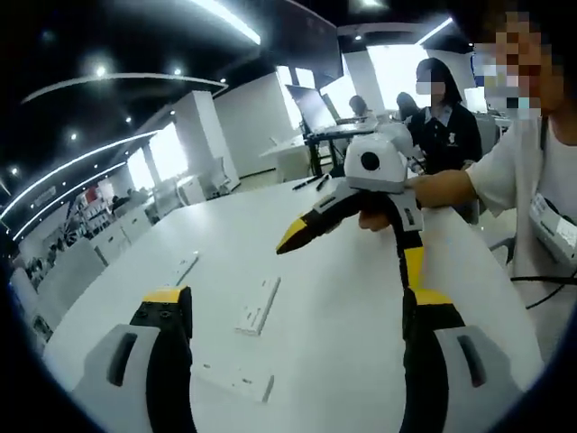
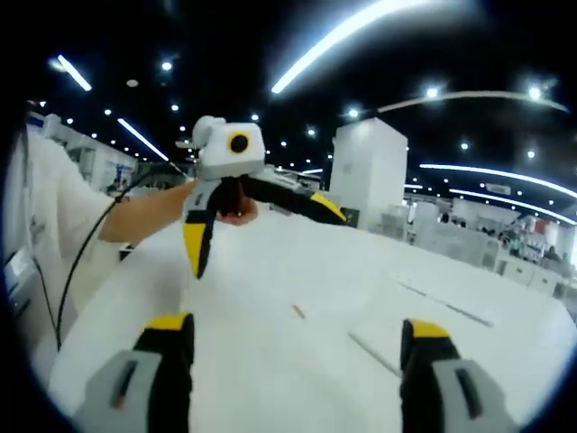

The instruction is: Locate the socket holder cover, grip the socket holder cover, clip it into the socket holder slot.

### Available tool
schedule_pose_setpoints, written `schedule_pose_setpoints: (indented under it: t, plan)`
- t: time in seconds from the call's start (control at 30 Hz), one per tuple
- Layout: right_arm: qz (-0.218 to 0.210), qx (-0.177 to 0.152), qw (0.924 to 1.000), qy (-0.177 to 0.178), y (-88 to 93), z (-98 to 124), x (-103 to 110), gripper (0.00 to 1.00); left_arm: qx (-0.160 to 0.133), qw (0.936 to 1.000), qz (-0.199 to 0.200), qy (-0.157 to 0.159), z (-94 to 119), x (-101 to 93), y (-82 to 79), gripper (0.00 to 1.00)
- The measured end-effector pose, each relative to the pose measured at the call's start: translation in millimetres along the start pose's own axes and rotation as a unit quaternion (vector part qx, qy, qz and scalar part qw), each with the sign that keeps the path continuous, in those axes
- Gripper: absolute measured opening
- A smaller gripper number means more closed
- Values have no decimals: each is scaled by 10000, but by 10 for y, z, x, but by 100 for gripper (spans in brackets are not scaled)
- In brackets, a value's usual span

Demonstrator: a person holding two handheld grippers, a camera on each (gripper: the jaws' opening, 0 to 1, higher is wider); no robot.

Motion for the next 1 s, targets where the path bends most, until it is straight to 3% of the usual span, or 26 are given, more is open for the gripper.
schedule_pose_setpoints:
  t: [0.1, 0.33, 0.43, 0.57, 1.0]
  plan:
    - [-77, -56, 9999, 35, -7, 13, -22, 95, -219, 9998, 2, -43, 22, -56, -46, 95]
    - [-141, -170, 9997, 138, -32, 36, -59, 95, -1293, 9899, 501, -304, 126, -58, -256, 95]
    - [-153, -215, 9995, 144, -38, 41, -62, 95, -1300, 9893, 553, -356, 146, -73, -184, 95]
    - [-130, -219, 9995, 168, -44, 50, -74, 95, -1535, 9849, 672, -435, 192, -100, -144, 95]
    - [-138, -508, 9981, 322, -165, 142, -118, 95, -1926, 9760, 670, -770, 363, -163, -174, 95]
Point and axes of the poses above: the point that each gripper's makers call its tool centre point, and the gripper's own axes: z roughly backward along the fingers, x roughly to its left, y roughly out of its underside, the point moved 4 cm from there along z, roughly backward along the fingers, and after that the axes turned 5 degrees about -y, right-handed, at the moved point
